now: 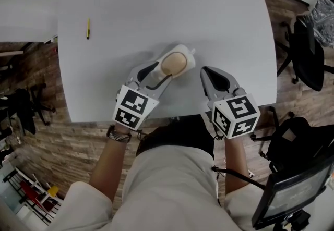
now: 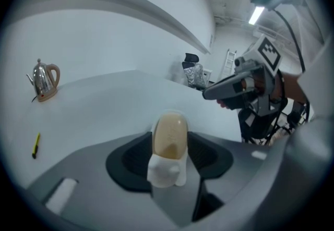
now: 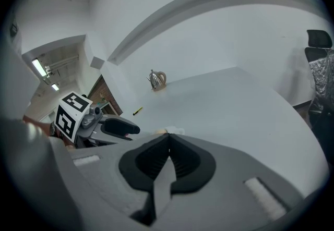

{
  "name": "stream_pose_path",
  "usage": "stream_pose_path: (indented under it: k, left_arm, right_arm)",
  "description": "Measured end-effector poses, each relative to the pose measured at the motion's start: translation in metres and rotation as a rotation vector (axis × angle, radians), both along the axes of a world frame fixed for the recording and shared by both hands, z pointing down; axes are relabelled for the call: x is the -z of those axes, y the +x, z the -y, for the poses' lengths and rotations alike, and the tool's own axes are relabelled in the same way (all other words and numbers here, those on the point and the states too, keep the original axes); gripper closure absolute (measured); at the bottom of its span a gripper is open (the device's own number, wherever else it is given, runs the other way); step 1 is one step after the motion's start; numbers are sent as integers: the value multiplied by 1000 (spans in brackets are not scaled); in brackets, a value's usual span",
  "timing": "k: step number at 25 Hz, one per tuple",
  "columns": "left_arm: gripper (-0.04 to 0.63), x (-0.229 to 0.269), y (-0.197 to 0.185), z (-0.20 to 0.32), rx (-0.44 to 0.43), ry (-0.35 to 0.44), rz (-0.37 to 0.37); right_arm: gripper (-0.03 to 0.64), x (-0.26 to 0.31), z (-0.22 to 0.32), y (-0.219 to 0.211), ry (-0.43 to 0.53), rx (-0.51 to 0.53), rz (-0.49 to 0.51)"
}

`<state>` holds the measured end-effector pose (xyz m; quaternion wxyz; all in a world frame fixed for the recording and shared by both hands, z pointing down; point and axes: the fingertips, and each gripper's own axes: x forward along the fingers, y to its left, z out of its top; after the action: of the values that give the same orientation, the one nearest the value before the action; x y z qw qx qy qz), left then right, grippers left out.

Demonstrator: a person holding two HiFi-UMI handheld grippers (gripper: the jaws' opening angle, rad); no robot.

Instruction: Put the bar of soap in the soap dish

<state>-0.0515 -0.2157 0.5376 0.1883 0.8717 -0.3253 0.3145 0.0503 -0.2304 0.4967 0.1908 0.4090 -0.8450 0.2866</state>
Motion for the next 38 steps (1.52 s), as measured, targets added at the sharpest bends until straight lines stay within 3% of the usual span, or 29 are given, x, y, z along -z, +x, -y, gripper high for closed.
stream_pose_path:
  k: [38]
  left_arm:
    - [426, 54, -19, -49, 92, 103, -22]
  right_arm:
    - [615, 67, -42, -26, 145, 71, -14]
